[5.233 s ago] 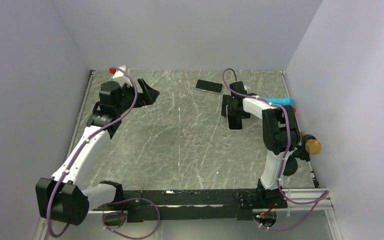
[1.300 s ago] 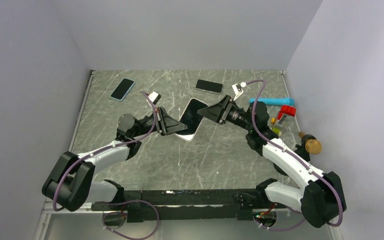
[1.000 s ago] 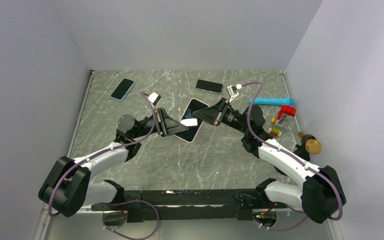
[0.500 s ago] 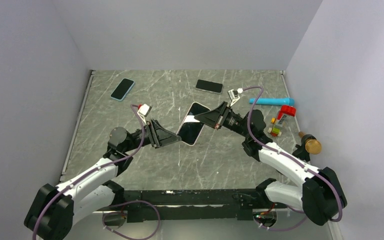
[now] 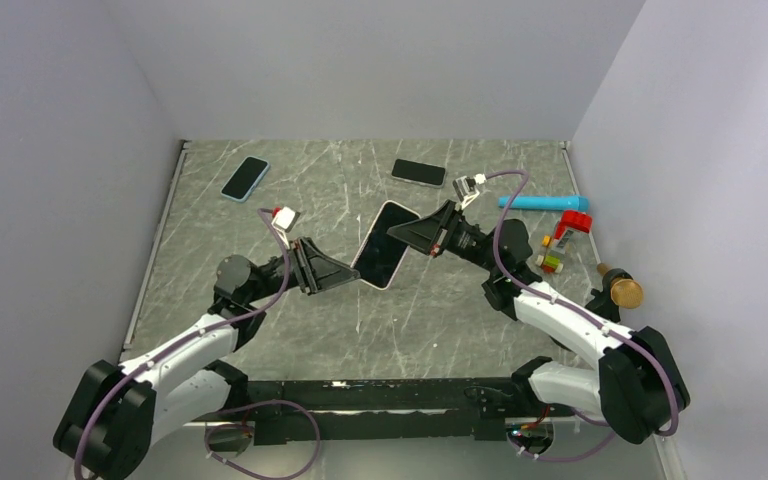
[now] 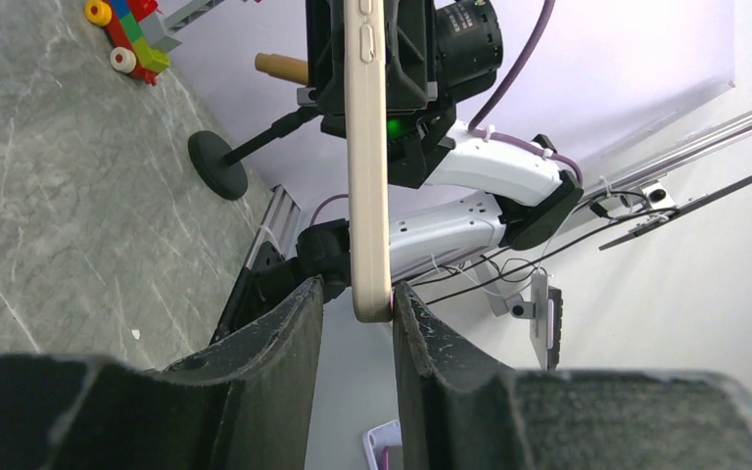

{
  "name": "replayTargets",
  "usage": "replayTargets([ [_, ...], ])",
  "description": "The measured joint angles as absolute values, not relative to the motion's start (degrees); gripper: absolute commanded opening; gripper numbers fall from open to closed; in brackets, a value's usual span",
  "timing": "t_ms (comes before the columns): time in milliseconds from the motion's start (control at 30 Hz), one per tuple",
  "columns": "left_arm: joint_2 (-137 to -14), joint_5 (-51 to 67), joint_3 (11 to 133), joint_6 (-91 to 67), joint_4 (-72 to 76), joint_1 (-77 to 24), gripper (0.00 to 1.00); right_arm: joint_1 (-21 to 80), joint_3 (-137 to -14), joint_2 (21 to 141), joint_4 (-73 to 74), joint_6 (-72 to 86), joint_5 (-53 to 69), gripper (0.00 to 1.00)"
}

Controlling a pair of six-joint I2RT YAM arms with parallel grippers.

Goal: Take the phone out of the phone case
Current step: Remove the phone case from the phone.

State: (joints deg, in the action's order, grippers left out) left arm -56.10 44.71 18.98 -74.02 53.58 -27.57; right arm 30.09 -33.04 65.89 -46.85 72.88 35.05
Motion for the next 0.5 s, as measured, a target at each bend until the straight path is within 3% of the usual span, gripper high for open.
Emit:
replayTargets([
  [200,-57.19,46.50,19.14,-75.16,56.75,-26.20,0.20,30.04,-33.04,65.89,-46.83,73.14,35.11,0.00],
  [300,-56.97,47.16,19.77,-74.76,56.05,-26.04,0.06,29.98,-33.04,65.91,-47.05,73.58,35.11,0.00],
  [500,-57.30,49.78,21.89,-71.94,54.15,-25.58,0.00,29.95,-34.44,65.89,-45.95,73.56,35.51,0.00],
])
